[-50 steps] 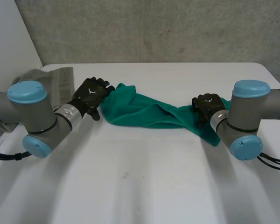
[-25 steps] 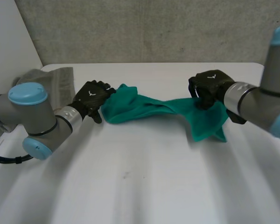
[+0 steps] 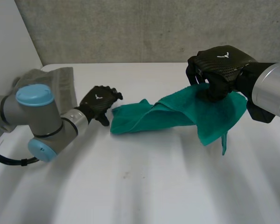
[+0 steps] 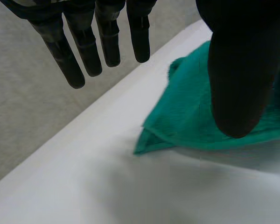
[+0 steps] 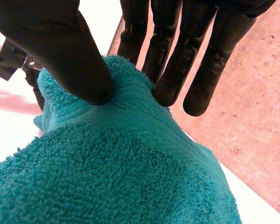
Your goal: Fold the laundry.
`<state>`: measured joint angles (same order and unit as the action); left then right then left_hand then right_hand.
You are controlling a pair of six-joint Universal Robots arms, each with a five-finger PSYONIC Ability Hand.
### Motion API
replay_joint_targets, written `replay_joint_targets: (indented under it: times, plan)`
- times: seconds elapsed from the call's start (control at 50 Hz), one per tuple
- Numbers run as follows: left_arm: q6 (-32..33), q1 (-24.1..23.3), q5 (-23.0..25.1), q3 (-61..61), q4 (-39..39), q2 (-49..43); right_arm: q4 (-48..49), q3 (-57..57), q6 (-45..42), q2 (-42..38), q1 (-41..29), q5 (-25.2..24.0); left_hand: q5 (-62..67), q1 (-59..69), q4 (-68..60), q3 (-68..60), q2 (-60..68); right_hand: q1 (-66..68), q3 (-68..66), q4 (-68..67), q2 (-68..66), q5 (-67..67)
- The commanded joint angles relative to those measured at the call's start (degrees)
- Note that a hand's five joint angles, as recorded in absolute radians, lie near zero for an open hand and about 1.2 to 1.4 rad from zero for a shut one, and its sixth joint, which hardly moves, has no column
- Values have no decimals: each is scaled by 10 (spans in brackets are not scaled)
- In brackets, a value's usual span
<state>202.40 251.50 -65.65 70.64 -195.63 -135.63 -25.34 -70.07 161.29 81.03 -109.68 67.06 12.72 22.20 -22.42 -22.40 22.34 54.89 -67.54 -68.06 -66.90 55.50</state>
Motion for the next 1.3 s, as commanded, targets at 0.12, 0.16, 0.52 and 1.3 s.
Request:
replay_joint_targets:
  times: [0.12,0.16,0.52,1.3]
  plan:
    - [0,6,32,29,89,53,7,-2,0,3,-2,-1,89,94,-92,-92,92,251,-125,-119,-131,145]
    - [0,14,40,36,104,63,7,1,0,3,-3,-1,89,94,-92,-92,92,251,-125,-119,-131,145]
    - [-4,-16,75,13,120,17,12,5,17,3,-2,-1,251,256,-254,-254,255,251,-125,-119,-131,145]
    - [-3,-37,-106,225,10,405,-93,116,-180,-195,10,67,573,578,-576,-576,577,-449,575,581,569,-555]
